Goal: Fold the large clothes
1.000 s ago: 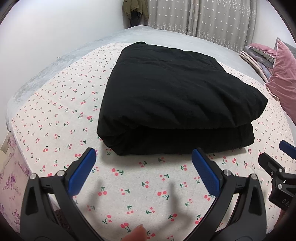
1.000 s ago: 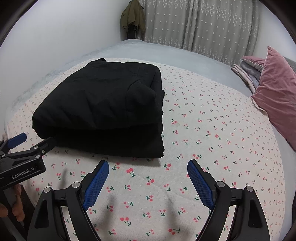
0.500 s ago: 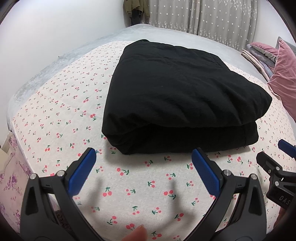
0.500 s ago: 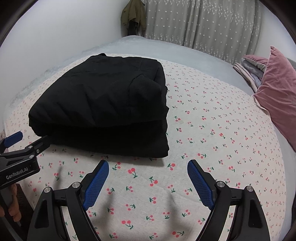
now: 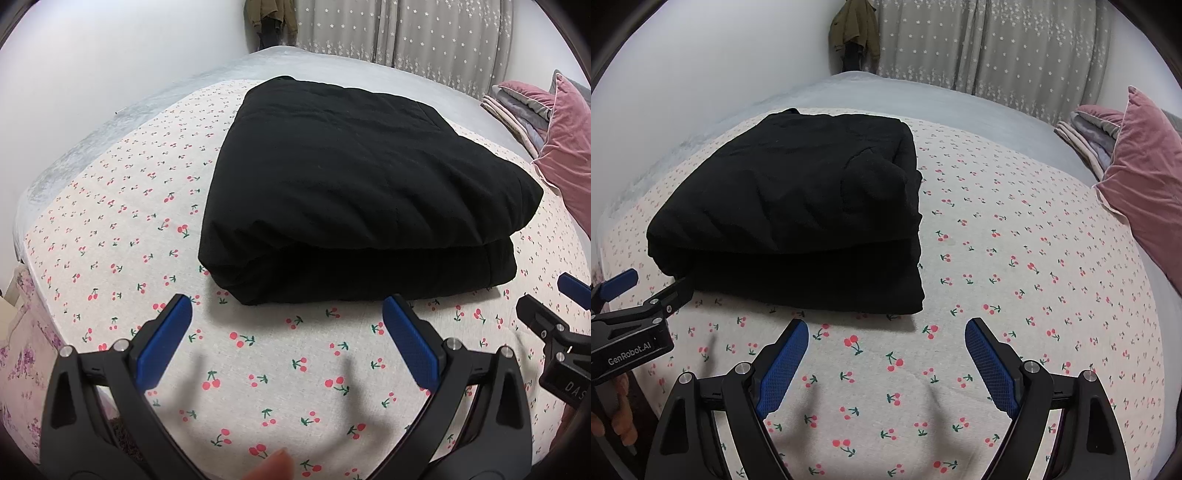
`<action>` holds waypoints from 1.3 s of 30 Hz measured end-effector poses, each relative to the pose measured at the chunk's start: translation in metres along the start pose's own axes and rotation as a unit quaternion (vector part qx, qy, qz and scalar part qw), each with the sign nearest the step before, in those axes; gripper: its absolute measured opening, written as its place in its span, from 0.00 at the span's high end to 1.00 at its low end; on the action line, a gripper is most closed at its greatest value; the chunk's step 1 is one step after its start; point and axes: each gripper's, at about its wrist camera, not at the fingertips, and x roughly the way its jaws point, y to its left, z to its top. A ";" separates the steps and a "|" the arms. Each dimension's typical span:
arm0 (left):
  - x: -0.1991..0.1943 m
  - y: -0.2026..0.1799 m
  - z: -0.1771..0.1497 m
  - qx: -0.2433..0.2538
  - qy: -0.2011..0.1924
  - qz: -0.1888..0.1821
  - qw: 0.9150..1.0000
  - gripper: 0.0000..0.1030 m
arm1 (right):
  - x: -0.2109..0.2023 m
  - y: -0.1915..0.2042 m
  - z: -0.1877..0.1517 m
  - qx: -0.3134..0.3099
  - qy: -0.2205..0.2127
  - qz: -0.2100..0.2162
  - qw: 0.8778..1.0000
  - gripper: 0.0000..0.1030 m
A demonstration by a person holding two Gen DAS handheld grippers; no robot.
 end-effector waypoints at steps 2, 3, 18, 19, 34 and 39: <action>0.000 0.000 0.000 0.000 0.000 0.000 1.000 0.01 | -0.001 0.000 0.000 0.000 0.000 0.000 1.000 0.15; 0.000 0.000 0.000 0.000 0.000 0.000 1.000 0.01 | -0.001 0.000 0.000 0.000 -0.001 0.000 1.000 0.15; 0.002 0.000 -0.002 0.003 0.005 -0.002 1.000 0.01 | 0.000 0.001 0.000 0.001 0.001 -0.001 1.000 0.15; 0.002 0.000 -0.001 0.003 0.005 -0.002 1.000 0.01 | 0.000 0.001 0.000 0.000 0.001 -0.001 1.000 0.15; 0.003 0.001 0.000 0.003 0.006 0.001 1.000 0.01 | -0.001 -0.001 -0.002 -0.001 0.002 -0.001 1.000 0.15; 0.002 0.001 0.000 0.002 0.009 0.001 1.000 0.01 | 0.000 -0.001 -0.002 -0.001 0.003 -0.001 1.000 0.15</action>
